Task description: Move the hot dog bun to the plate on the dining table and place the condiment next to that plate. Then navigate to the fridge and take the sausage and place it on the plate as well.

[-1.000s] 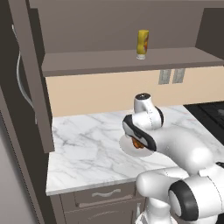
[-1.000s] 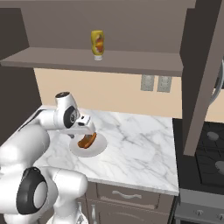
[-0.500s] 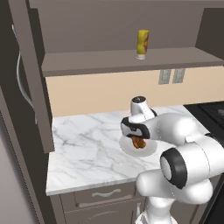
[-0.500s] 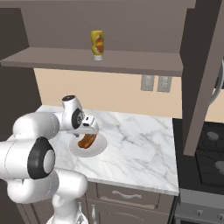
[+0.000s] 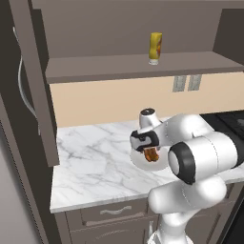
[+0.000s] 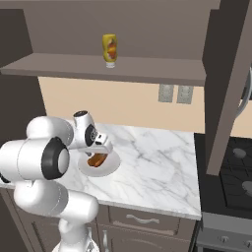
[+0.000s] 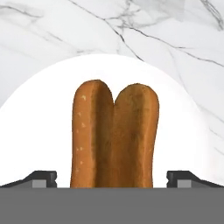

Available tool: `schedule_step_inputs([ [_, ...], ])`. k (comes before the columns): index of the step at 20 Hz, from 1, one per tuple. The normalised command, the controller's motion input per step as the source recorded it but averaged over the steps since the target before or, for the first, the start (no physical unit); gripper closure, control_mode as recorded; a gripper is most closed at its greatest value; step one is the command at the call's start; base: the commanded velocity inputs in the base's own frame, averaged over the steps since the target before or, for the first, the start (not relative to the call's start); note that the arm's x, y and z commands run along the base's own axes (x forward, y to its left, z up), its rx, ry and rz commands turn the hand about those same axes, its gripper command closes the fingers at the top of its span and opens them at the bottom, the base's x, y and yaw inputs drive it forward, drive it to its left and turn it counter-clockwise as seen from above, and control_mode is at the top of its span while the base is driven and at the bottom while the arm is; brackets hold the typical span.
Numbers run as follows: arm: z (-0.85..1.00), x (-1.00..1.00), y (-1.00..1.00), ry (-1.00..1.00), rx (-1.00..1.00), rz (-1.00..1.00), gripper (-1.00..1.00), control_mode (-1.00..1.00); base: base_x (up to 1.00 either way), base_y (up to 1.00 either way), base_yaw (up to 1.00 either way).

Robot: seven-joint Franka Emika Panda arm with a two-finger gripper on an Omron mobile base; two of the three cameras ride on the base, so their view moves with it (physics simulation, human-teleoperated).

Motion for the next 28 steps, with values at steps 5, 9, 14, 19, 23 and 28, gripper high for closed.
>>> schedule_step_inputs([
  [5, -0.33, 0.00, 0.00, 0.00, 0.00, -0.06, -1.00, -1.00, 0.00, 0.00, 0.00],
  [9, -0.24, 0.04, -0.05, 0.00, 0.00, -0.07, -1.00, -1.00, 0.00, 0.00, 0.00],
  [14, -0.17, 0.07, -0.18, 0.00, 0.00, -0.07, -1.00, -1.00, 0.00, 0.00, 0.00],
  [19, -0.16, 0.04, -0.17, 0.00, 0.00, -0.06, -1.00, -1.00, 0.00, 0.00, 0.00],
  [23, -0.22, 0.00, -0.06, 0.01, 0.00, -0.06, 1.00, -1.00, 0.00, 0.00, 0.00],
  [28, -0.26, -0.10, 0.00, 0.03, 0.00, -0.05, 1.00, -1.00, 0.00, 0.00, 0.00],
])
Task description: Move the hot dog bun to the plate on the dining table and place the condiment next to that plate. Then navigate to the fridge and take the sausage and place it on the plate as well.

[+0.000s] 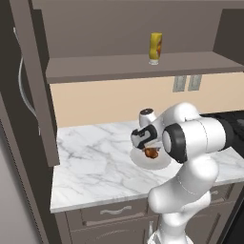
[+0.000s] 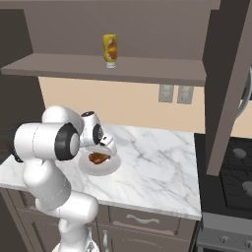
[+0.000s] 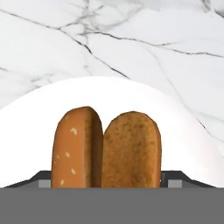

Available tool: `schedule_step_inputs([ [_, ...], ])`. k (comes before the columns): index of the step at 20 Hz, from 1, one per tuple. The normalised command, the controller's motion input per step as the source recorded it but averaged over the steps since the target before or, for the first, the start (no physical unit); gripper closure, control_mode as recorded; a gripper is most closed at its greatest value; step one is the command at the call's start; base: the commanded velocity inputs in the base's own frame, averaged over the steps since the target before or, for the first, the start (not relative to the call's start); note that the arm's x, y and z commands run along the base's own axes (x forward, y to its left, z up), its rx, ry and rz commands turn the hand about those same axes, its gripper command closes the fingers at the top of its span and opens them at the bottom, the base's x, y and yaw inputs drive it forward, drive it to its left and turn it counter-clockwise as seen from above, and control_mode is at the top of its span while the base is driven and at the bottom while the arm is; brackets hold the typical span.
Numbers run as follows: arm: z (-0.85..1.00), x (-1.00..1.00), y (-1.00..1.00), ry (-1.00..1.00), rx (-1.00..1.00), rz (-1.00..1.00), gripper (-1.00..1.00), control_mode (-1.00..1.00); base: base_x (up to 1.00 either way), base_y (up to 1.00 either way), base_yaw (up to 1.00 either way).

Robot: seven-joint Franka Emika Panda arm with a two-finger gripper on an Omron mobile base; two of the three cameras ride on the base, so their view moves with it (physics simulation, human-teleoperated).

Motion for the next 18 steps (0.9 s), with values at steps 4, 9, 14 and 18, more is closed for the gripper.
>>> schedule_step_inputs([
  [4, -0.04, -0.48, 0.00, 0.00, 0.06, 0.00, 1.00, -1.00, 0.00, 0.00, 0.00],
  [9, 0.62, -0.70, 0.00, -0.06, 0.15, 0.00, 1.00, -1.00, 0.00, 0.00, 0.00],
  [14, 1.00, -0.68, 0.00, -0.05, 0.14, 0.00, 1.00, -1.00, 0.00, 0.00, 0.00],
  [18, 1.00, -0.36, -0.01, 0.00, 0.07, 0.00, 1.00, -1.00, 0.00, 0.00, 0.00],
])
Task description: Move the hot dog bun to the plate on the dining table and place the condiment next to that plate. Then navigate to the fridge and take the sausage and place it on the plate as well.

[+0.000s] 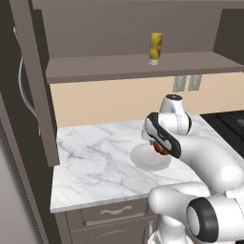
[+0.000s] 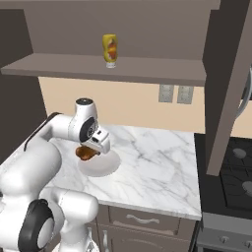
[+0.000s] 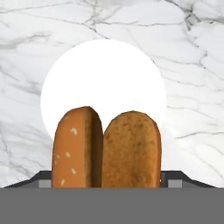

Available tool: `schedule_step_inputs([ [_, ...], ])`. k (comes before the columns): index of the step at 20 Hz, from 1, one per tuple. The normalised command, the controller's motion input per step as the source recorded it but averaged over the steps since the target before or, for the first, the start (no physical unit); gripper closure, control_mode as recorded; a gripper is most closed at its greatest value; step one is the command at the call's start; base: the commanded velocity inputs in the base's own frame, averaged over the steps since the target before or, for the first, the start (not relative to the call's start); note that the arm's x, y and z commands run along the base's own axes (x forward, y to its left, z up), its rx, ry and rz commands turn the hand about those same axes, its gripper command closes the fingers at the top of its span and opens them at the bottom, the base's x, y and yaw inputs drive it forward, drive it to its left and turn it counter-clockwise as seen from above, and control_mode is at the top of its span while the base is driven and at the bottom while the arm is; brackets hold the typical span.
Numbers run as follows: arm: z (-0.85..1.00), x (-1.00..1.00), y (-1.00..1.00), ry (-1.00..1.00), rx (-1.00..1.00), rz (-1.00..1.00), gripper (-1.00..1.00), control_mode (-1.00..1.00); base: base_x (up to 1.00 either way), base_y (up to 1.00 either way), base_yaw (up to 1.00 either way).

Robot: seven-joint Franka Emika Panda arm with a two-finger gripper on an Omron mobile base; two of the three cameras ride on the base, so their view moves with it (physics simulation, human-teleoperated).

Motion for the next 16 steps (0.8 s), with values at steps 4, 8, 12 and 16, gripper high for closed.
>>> schedule_step_inputs([
  [4, 1.00, -0.34, -0.09, 0.01, 0.00, 0.00, 1.00, -1.00, 0.00, 0.00, 0.00],
  [8, 0.93, -0.37, -0.06, 0.08, 0.00, 0.00, 1.00, -1.00, 0.00, 0.00, 0.00],
  [12, 0.66, -0.39, -0.02, 0.12, 0.00, 0.00, 1.00, -1.00, 0.00, 0.00, 0.00],
  [16, 0.38, -0.34, -0.11, 0.10, 0.00, 0.00, 1.00, -1.00, 0.00, 0.00, 0.00],
])
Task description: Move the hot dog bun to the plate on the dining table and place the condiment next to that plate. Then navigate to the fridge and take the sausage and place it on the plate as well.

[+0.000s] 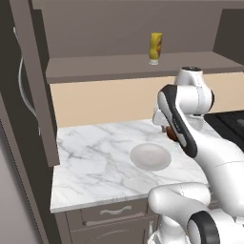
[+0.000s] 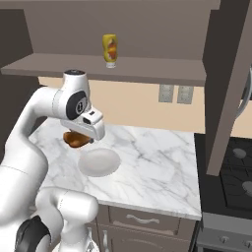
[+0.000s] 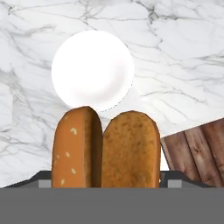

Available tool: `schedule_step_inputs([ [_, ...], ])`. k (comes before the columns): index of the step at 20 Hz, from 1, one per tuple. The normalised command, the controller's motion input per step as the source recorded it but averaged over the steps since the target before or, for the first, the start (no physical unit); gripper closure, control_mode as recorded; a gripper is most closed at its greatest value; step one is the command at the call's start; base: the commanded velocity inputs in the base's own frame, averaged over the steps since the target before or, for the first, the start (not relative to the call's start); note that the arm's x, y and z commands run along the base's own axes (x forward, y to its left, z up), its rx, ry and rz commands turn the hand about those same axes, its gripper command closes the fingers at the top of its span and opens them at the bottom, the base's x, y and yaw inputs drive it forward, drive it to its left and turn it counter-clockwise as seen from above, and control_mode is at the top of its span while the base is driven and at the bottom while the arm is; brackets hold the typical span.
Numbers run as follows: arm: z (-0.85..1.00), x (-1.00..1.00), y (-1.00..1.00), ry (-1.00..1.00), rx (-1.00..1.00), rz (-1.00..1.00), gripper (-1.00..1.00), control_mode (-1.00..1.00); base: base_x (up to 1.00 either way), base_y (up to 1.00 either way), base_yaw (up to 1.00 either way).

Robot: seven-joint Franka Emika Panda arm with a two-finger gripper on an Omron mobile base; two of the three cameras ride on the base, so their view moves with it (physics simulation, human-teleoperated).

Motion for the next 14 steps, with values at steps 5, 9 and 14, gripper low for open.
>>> schedule_step_inputs([
  [5, 0.04, -0.19, -0.29, 0.04, 0.00, 0.00, 1.00, -1.00, 0.00, 0.00, 0.00],
  [9, 0.00, -0.15, -0.17, 0.03, 0.00, 0.00, 1.00, -1.00, 0.00, 0.00, 0.00],
  [14, 0.00, -0.06, -0.01, 0.03, 0.00, 0.00, 1.00, 1.00, -0.28, 0.00, 0.00],
])
